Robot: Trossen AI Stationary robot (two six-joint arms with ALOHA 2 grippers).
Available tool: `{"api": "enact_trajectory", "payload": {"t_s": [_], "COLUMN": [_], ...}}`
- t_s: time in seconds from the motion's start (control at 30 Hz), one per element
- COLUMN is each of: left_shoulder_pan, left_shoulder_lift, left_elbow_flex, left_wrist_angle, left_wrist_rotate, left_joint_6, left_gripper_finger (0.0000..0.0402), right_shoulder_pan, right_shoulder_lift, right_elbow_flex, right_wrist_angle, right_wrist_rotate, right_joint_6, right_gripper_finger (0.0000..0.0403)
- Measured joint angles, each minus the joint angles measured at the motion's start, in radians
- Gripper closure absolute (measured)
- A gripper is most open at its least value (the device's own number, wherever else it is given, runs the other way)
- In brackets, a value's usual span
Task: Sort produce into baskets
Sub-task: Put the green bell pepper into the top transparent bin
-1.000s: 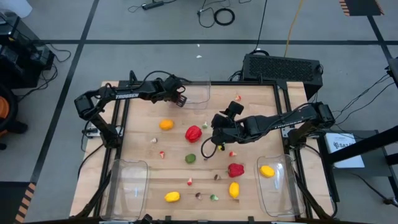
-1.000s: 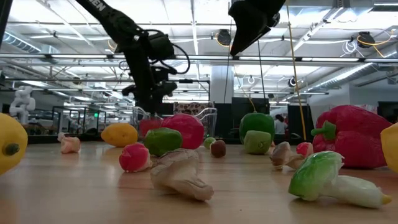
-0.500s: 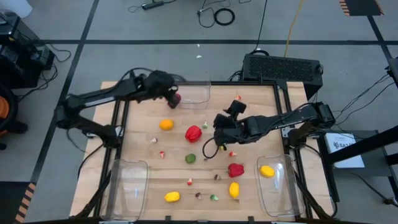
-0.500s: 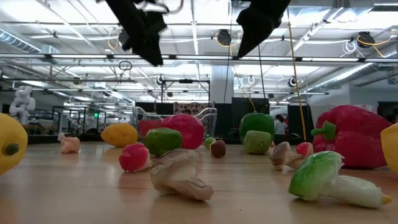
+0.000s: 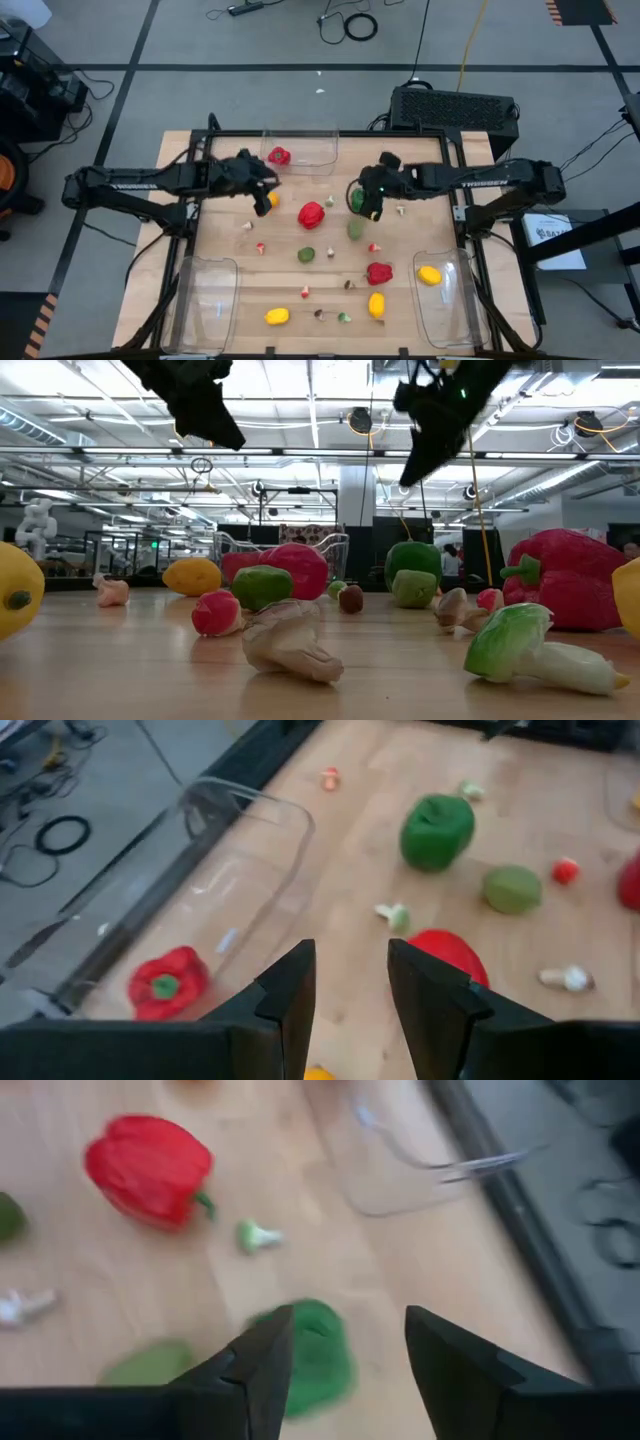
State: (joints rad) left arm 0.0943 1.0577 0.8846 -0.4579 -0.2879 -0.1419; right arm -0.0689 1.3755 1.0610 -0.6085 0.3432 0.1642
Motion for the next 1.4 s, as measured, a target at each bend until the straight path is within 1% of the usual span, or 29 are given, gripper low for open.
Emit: {"api": "enact_trajectory", "payload": {"t_s": [0.07,0.1,0.17,0.23,0.3,0.37,0.53,0.67,0.73,0.93,1.07,1.23,1.4], "left_shoulder_pan": [-0.015,-0.021,-0.034,-0.047,-0.065,-0.08,-0.111,-0.118,-0.122,-0.121,-0.123,-0.123,-0.123], "left_shoulder_lift": [-0.001,-0.002,-0.003,-0.002,-0.002,-0.002,-0.002,-0.002,-0.002,-0.002,-0.002,-0.002,-0.002], "left_elbow_flex": [-0.012,-0.016,-0.025,-0.027,-0.027,-0.027,-0.027,-0.027,-0.027,-0.027,-0.027,-0.027,-0.027], "left_wrist_angle": [0.0,-0.006,-0.017,-0.03,-0.04,-0.05,-0.048,-0.047,-0.047,-0.049,-0.057,-0.056,-0.056], "left_wrist_rotate": [0.001,0.001,0.0,0.002,0.003,0.003,0.001,-0.002,-0.002,-0.003,-0.003,-0.004,-0.004], "left_joint_6": [0.007,0.005,-0.01,-0.019,-0.036,-0.055,-0.062,-0.061,-0.061,-0.058,-0.053,-0.038,-0.033], "left_gripper_finger": [0.0267,0.0267,0.0267,0.0267,0.0267,0.0267,0.0267,0.0267,0.0267,0.0267,0.0267,0.0267,0.0267], "right_shoulder_pan": [-0.002,-0.001,0.007,0.016,0.029,0.037,0.037,0.047,0.052,0.051,0.049,0.049,0.049], "right_shoulder_lift": [-0.022,-0.029,-0.03,-0.03,-0.027,-0.019,-0.017,0.009,0.021,0.062,0.064,0.059,0.059], "right_elbow_flex": [-0.13,-0.186,-0.273,-0.315,-0.326,-0.329,-0.328,-0.339,-0.359,-0.445,-0.468,-0.469,-0.469], "right_wrist_angle": [0.186,0.289,0.45,0.512,0.515,0.486,0.463,0.469,0.465,0.657,0.728,0.725,0.705], "right_wrist_rotate": [-0.034,-0.029,0.021,0.079,0.147,0.193,0.232,0.216,0.208,0.206,0.205,0.206,0.205], "right_joint_6": [0.063,0.11,0.209,0.269,0.311,0.329,0.317,0.223,0.201,0.192,0.19,0.185,0.175], "right_gripper_finger": [0.0222,0.0222,0.0218,0.0208,0.0193,0.0177,0.0149,0.0143,0.0143,0.0152,0.0158,0.0169,0.0199]}}
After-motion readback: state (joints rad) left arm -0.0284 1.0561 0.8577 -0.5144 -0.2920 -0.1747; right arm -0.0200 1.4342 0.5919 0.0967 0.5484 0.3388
